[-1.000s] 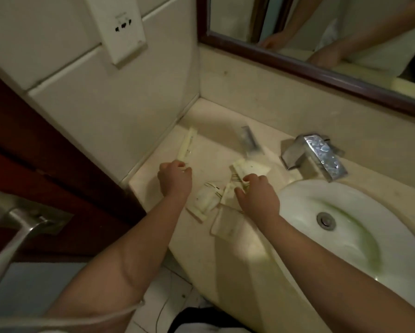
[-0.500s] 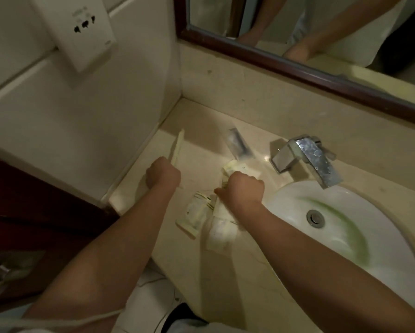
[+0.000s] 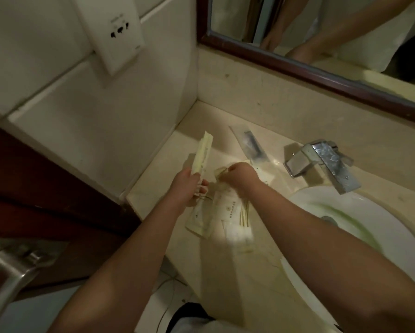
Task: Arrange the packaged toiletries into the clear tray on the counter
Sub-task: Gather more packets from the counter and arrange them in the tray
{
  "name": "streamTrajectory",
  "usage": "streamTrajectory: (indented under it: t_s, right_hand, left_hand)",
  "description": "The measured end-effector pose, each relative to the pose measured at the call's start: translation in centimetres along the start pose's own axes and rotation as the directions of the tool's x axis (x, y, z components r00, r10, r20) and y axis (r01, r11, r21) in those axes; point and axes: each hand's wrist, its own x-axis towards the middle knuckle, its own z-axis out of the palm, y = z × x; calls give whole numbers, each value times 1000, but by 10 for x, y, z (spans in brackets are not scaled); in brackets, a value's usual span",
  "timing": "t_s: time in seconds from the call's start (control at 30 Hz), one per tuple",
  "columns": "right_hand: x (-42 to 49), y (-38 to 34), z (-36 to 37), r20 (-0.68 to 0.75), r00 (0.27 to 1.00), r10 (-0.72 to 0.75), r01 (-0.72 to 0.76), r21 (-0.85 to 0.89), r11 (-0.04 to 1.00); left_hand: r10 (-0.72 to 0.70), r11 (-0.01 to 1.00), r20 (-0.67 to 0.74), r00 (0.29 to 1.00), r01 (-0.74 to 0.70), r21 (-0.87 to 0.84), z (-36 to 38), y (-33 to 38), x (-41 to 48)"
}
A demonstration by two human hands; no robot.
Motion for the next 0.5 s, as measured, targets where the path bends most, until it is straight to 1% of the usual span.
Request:
streamTrajectory:
  t_s: [0.07,0.1,0.17,0.23,0.3,0.33,0.43,0.5]
  right_hand:
    - [-6,-3,-18,-48,997,-55,66,261,963]
    - [-10,-4,-29,-93,991,-91,117,341,933]
    - [-19,-3,-49,-211,961,-178,254,424,869]
    - [-31,2,-67,-306,928,-213,347,500,794]
    - [-42,12,-81,-371,912,-173,375,588,717]
    - [-48,18,-87,-381,914,-142,373,644,668]
    - [-69,32,-101,-343,936,-83,336,793,508]
    - [-82,44,-107,-326,944,-56,314,830,460]
  left_hand:
    - [-26,992,17,1000,28,-119,-5,-2,-2]
    - [-34,984,24,999,38,-176,-7,-1,-2]
    - [-45,971,44,998,54,-233,-9,1,-5]
    - [-40,965,68,997,56,-255,-6,6,-12]
    - [-14,963,95,995,39,-267,0,11,-20]
    - [19,968,108,994,9,-251,5,13,-25]
    - [157,981,162,974,-136,-136,24,16,-36]
    - [220,975,231,948,-204,-93,41,20,-48]
